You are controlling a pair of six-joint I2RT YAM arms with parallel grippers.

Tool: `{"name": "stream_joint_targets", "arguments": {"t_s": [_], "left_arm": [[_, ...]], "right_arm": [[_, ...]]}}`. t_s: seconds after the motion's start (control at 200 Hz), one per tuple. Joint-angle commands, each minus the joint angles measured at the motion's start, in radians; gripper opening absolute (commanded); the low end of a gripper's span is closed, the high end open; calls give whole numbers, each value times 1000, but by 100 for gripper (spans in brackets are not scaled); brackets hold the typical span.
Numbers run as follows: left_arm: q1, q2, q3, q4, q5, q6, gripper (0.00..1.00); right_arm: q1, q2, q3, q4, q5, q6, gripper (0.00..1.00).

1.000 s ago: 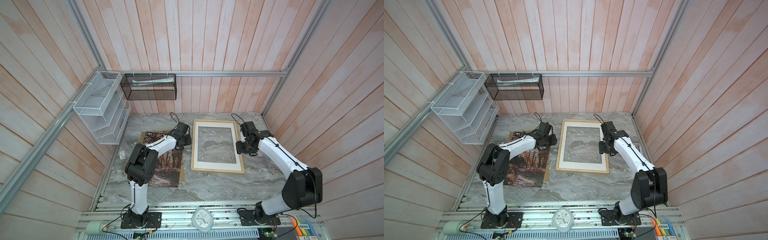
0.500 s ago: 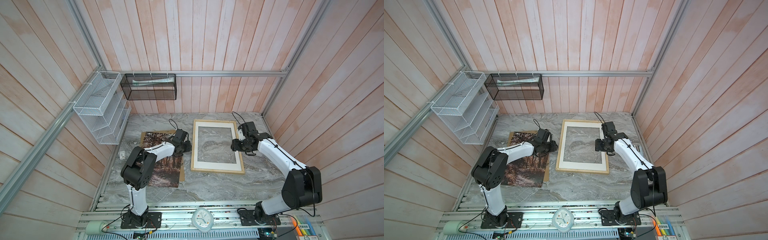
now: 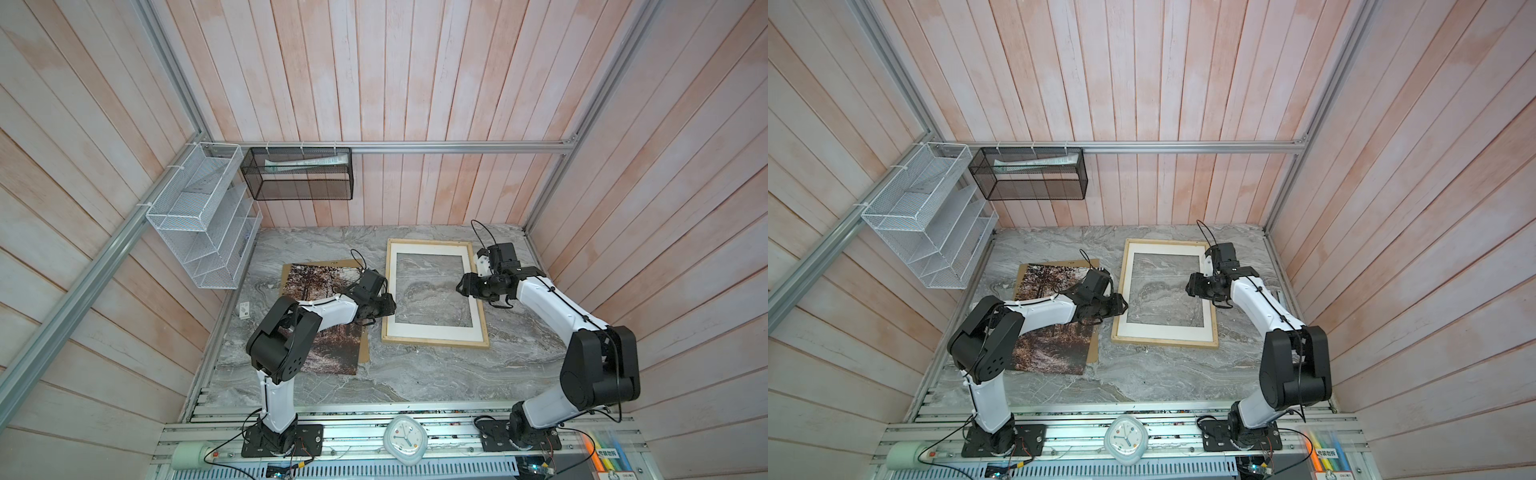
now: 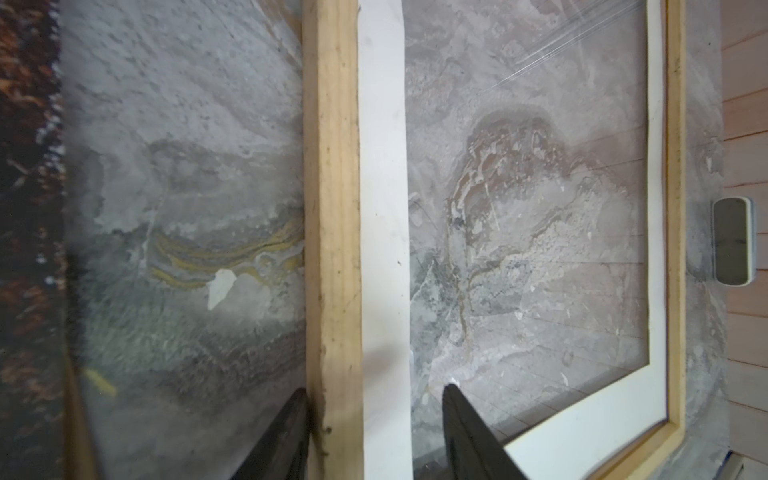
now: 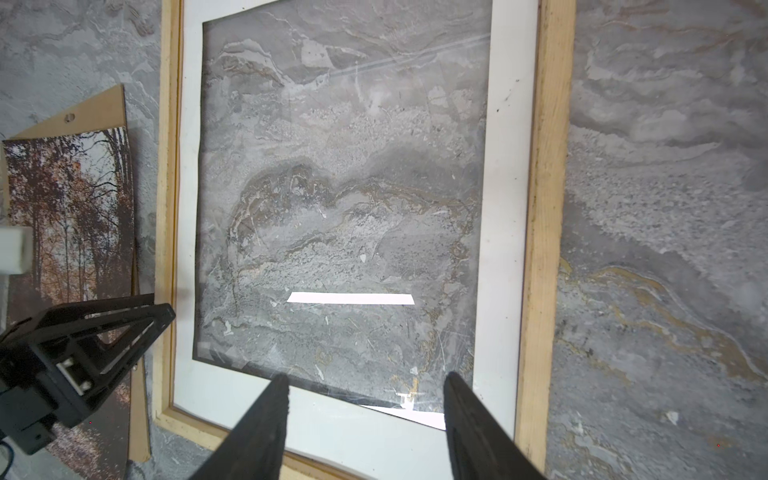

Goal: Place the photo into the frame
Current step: 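Lift both grippers off the framed mat and move toward the photo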

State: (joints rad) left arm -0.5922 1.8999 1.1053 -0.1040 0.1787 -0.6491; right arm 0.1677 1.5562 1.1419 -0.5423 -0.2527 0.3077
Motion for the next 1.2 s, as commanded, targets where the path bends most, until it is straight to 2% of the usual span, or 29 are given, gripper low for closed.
{"name": "stream_joint_targets", "arguments": {"t_s": [0.0,0.315,0.755,0.915,1.195], "left_arm": [[-26,-4,-7,53,39,-13,53],[-70,15,-1,80,56,-43,53],[-69,8,84,-49,-50,19,53],[-67,20,131,-86,-94,35,54],[-42,8,171,-199,-222,77,55]], "right_arm": [[0,22,-19,25,-27,15,60],[-1,33,-21,44,-49,24,60],[0,35,-79,112,-85,38,58],[3,22,-124,224,-191,103,53],[34,-38,-279,520,-238,342,52]]}}
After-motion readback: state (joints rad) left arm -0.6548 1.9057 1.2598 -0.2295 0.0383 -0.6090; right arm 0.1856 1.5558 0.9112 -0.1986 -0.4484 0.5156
